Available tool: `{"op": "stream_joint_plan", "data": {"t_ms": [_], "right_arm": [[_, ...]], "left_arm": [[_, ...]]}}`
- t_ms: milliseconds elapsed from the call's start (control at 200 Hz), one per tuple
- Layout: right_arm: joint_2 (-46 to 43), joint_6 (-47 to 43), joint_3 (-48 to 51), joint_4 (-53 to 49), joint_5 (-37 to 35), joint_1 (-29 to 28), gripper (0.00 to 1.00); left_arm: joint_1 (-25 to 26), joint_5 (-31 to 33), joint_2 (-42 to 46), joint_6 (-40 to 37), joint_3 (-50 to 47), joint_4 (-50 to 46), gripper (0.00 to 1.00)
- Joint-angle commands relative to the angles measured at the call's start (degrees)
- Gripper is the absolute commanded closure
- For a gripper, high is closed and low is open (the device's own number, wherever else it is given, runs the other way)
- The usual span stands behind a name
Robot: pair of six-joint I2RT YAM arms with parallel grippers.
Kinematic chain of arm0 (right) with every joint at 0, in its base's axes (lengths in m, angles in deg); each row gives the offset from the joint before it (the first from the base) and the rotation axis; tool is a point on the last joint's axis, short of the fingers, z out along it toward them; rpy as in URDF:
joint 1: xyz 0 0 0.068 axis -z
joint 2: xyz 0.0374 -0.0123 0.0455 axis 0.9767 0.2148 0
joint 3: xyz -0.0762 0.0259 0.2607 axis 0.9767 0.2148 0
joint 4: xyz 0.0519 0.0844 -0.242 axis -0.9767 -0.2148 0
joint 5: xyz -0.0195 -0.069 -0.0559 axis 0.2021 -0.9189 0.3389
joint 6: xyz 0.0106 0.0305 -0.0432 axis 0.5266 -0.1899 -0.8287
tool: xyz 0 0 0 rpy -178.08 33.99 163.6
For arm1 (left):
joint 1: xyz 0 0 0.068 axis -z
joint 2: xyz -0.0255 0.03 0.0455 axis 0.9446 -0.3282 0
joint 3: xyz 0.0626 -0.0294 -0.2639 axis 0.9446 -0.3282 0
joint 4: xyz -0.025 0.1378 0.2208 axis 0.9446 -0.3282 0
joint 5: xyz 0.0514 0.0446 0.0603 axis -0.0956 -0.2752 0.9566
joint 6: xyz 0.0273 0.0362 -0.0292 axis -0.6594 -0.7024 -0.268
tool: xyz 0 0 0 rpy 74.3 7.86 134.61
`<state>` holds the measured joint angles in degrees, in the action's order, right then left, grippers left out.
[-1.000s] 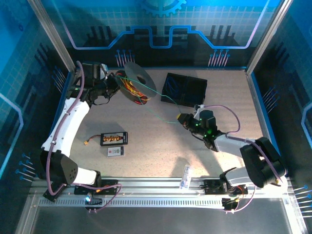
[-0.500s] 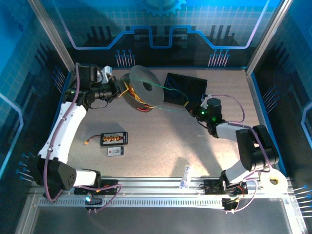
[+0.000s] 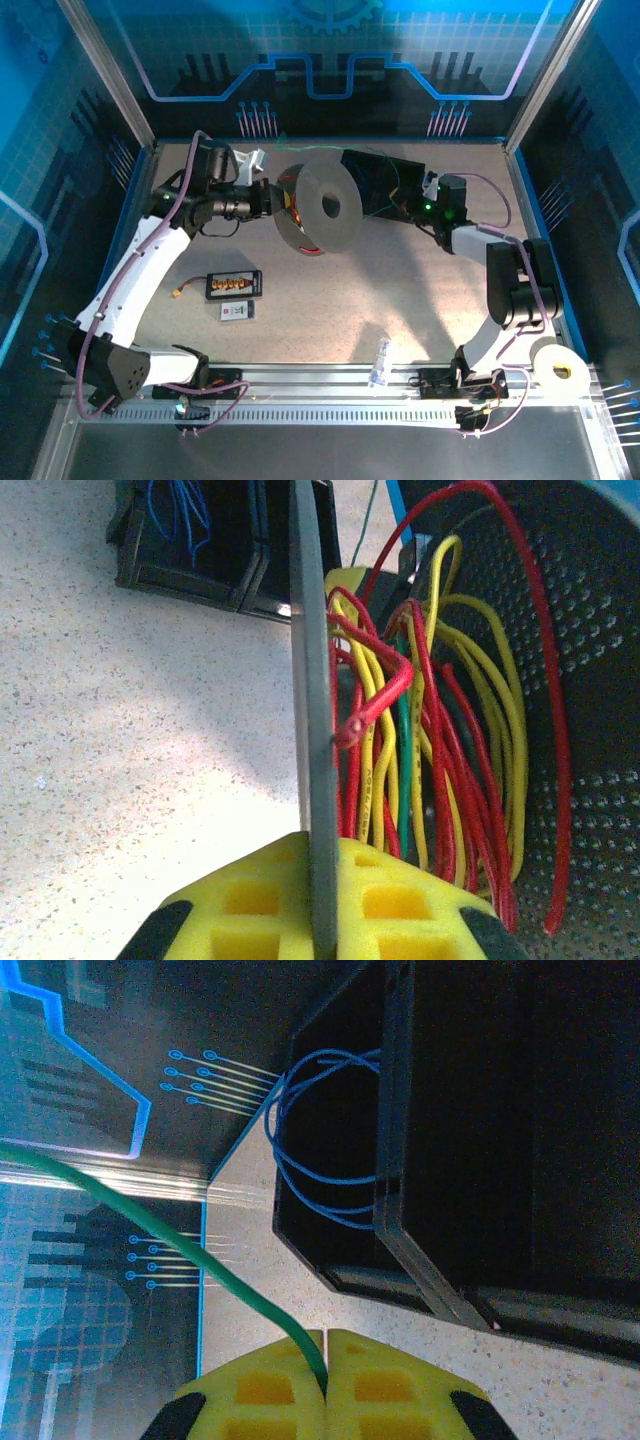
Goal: Wrap the cables
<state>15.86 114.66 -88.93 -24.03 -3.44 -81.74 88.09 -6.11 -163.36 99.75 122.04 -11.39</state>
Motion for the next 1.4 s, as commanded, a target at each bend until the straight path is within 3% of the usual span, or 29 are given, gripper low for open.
{"op": "stream_joint_plan", "data": {"t_ms": [0, 285, 525, 756, 1141, 1356, 1391], "right_arm": [[1.2, -2.68, -4.14, -6.25, -6.29, 5.16, 1.0], [1.61, -2.1, -13.44, -9.95, -0.34, 5.9, 1.0], [0.14, -1.75, -20.6, -11.98, 3.58, 2.09, 1.0], [-4.73, -3.21, -24.05, -12.89, 7.18, -3.91, 1.0], [-10.27, -18.25, -30.25, -26.23, 2.71, -20.9, 1.0], [-10.64, -21.11, -29.33, -27.91, 1.73, -21.76, 1.0], [-10.89, -21.29, -29.51, -28.09, 2.0, -21.78, 0.89]], "left_arm": [[2.62, -4.38, 2.78, -5.89, 4.39, -4.93, 1.0], [11.58, 2.31, -2.28, -10.29, 5.32, -7.29, 1.0], [15.91, 9.24, -9.84, -11.34, 8.09, -8.34, 1.0], [16.43, 17.2, -15.71, -11.42, 11.32, -10.34, 1.0], [16.51, 20.21, -21.17, -11.47, 14.98, -10.43, 1.0], [16.57, 22.71, -20.98, -11.02, 15.56, -10.08, 1.0], [16.53, 23.77, -20.59, -10.95, 15.28, -9.51, 1.0]]}}
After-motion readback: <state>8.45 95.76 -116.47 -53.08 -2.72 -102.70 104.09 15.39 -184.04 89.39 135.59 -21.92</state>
